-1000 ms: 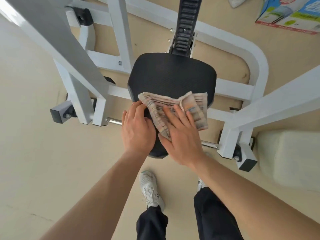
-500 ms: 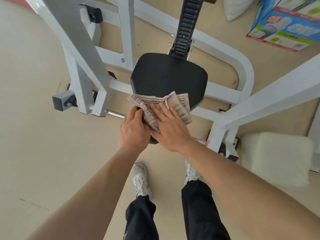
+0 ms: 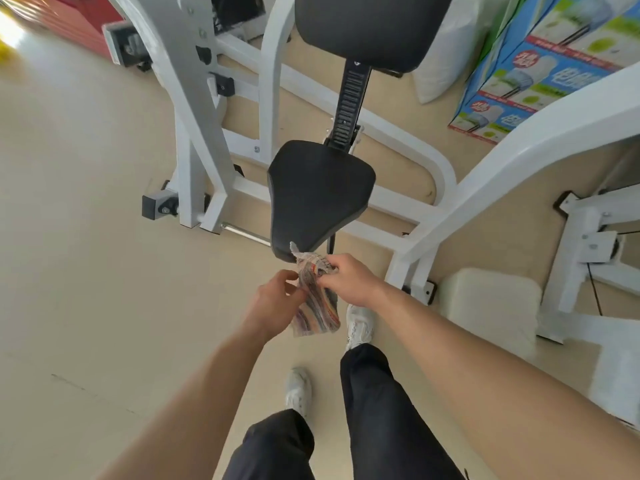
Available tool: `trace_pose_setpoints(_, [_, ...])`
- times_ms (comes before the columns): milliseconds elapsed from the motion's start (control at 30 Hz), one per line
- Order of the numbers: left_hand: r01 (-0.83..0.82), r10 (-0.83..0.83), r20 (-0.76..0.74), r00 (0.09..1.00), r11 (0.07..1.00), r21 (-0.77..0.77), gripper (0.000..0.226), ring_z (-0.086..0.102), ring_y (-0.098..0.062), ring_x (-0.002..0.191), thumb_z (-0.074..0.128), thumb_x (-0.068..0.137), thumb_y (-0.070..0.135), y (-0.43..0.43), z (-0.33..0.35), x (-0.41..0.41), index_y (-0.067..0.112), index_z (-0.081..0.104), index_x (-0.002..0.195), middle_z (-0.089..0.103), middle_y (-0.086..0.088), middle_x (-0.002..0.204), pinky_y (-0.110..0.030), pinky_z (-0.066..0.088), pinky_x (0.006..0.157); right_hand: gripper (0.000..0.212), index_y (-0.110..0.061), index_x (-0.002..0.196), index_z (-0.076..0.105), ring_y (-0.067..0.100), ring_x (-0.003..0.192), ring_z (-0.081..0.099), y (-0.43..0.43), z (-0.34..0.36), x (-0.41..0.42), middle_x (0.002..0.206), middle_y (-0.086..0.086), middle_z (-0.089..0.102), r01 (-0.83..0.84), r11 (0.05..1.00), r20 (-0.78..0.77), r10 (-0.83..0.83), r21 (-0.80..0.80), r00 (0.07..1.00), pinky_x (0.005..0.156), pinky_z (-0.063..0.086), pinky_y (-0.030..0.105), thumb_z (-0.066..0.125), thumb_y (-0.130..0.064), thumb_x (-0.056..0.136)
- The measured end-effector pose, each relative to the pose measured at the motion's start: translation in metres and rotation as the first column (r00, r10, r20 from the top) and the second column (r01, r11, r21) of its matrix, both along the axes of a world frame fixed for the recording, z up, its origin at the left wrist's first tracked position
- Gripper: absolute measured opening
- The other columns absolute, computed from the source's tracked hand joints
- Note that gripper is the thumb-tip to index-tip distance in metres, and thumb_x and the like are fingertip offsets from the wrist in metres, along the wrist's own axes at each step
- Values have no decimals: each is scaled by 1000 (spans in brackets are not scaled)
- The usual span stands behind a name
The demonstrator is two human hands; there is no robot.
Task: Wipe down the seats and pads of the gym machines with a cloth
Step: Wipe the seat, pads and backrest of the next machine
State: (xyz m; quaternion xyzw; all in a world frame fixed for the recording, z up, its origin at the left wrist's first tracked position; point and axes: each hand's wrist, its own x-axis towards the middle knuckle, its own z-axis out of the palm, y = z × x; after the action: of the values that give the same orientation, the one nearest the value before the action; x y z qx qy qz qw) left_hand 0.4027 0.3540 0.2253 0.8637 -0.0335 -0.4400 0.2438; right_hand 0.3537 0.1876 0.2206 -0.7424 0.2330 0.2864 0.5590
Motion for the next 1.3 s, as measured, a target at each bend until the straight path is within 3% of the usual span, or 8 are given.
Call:
trace_pose_setpoints(167, [2,-3,-33,999,999,-46,58,57,-18,100,61,92,49,21,44,-56,17,49,139,65,0,121,-29,43,79,9,-9,75,66,17,71,57,0,59,-52,73,3,63,52,997,17,-51,-61,999,72,47,35,59,-9,80])
trace_pose_setpoints(367, [112,-117,-36,992,985,-131,65,57,-19,107,67,88,50,34,103,-113,17,47,140,63,-1,125,-30,45,86,8,-21,72,69,24,88,63,4,126,-130,81,1,69,291,947,18,-291,-134,957,85,48,37,61,-22,71])
trace_pose_setpoints(633, [332,-309,143,940,923,-192,79,57,-26,119,77,80,41,2,180,-210,20,38,146,55,-2,133,-44,49,97,7,-13,79,65,18,69,53,-15,227,-273,72,3,58,294,934,11,-298,-200,954,65,39,30,59,-11,83])
trace_pose_setpoints(933, [651,-490,501,713,728,-215,113,26,-31,136,83,64,37,-112,248,-408,32,17,156,30,-13,149,-40,20,113,17,-16,63,59,11,58,47,-88,305,-489,58,-4,51,431,887,82,-424,-164,902,61,38,27,60,-7,78])
trace_pose_setpoints(1000, [683,-506,524,686,697,-221,106,21,-31,141,82,61,37,-137,259,-464,33,27,152,25,-13,151,-41,18,114,4,-11,72,61,13,65,50,-104,319,-549,66,-1,55,462,871,87,-453,-167,887,66,40,29,60,-12,76])
trace_pose_setpoints(1133, [716,-519,561,645,667,-207,46,25,-36,135,79,69,30,-179,280,-568,20,63,111,31,-8,148,-45,34,107,12,-13,71,60,15,66,48,-139,348,-664,66,-2,52,536,812,92,-531,-229,843,65,39,28,59,-10,83])
trace_pose_setpoints(1200, [753,-530,594,605,624,-210,24,31,-35,129,76,70,27,-202,289,-608,21,61,88,38,-6,143,-42,37,103,16,-13,70,60,15,66,47,-157,355,-714,67,0,52,552,792,87,-550,-260,830,62,36,28,59,-12,85])
trace_pose_setpoints(1300, [789,-552,599,580,564,-244,16,51,-28,111,71,72,25,-246,300,-656,16,67,83,57,-3,123,-31,42,89,13,-12,78,63,18,70,54,-188,356,-780,74,2,58,577,760,83,-581,-300,809,62,39,29,65,-21,87])
